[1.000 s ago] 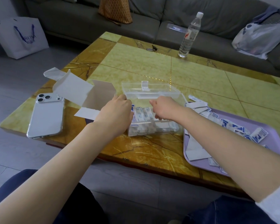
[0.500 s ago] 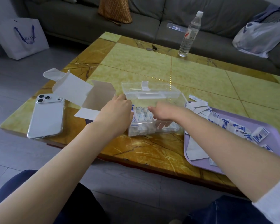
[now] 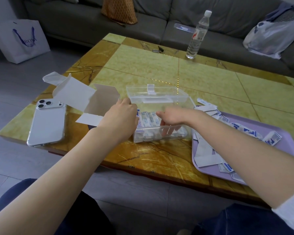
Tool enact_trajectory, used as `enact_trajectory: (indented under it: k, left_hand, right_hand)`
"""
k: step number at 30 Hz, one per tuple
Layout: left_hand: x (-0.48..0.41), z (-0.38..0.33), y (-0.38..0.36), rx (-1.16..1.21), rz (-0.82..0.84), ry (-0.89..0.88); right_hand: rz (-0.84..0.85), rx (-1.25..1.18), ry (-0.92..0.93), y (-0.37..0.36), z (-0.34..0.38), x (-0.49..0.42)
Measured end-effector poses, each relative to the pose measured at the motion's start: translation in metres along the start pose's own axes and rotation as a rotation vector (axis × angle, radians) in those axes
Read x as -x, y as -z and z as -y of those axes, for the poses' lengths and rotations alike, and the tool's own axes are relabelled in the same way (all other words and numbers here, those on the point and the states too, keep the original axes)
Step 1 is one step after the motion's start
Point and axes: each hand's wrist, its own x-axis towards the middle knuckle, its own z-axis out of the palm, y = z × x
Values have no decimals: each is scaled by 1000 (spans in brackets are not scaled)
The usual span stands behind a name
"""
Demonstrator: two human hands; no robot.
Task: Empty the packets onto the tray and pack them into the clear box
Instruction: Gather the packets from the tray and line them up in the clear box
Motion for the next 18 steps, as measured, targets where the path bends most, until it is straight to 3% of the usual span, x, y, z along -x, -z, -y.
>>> enact_trajectory:
  k: [8, 15, 18]
  left_hand:
    - [-1, 0, 0, -8, 1, -3]
    - [-2, 1, 0, -17, 10, -3]
    - [-2, 0, -1, -20, 10, -9]
  right_hand:
    - [-135, -26, -13, -2, -7, -7]
    - [58, 486, -84, 6, 7, -1]
    - [122, 558, -106, 10, 11, 1]
